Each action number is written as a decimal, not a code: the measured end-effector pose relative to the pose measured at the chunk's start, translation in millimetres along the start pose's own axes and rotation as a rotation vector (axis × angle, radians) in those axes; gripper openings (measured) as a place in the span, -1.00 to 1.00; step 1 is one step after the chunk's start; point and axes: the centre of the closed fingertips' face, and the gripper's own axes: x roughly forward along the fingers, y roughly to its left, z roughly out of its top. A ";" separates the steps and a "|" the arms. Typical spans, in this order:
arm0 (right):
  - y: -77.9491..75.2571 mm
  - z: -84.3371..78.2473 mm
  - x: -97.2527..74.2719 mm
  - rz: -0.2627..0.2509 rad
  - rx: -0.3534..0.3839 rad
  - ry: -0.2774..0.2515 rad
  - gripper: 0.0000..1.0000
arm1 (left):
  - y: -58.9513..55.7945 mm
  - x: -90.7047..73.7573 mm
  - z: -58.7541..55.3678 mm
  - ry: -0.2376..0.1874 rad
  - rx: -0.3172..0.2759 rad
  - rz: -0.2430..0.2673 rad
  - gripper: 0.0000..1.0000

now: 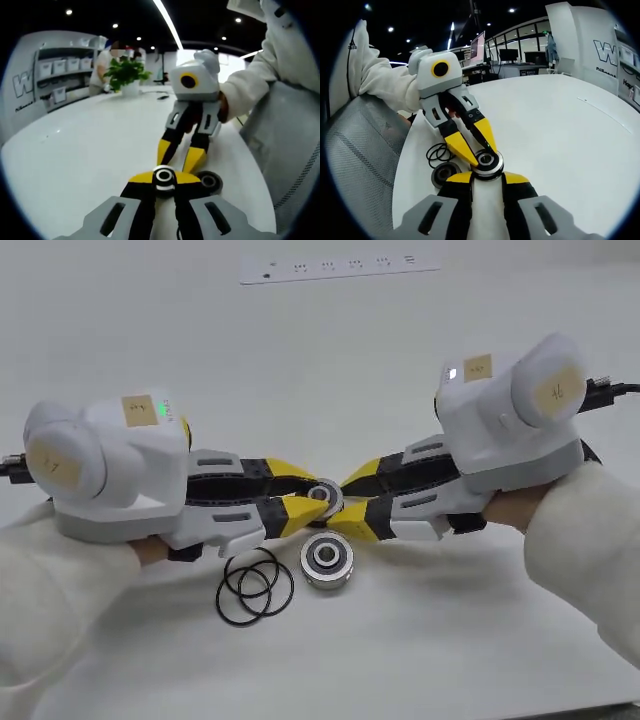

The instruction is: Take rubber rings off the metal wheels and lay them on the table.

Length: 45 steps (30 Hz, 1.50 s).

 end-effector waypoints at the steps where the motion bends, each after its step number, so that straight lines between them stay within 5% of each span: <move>1: 0.5 -0.2 -0.2 -0.001 0.000 0.001 -0.63 | 0.0 0.0 0.1 -0.002 -0.008 0.000 -0.73; 18: -6.1 -3.8 -3.8 -0.017 -0.006 0.031 -1.00 | 1.8 0.8 0.5 -0.004 -0.022 0.002 -0.73; 30: -8.1 -4.1 -5.4 -0.030 0.183 0.021 -1.00 | 1.3 -0.1 0.3 -0.008 -0.014 -0.004 -0.73; 45: -8.5 -2.9 -10.3 -0.039 0.270 0.019 -1.00 | -1.0 -1.5 0.6 -0.014 -0.018 0.004 -0.73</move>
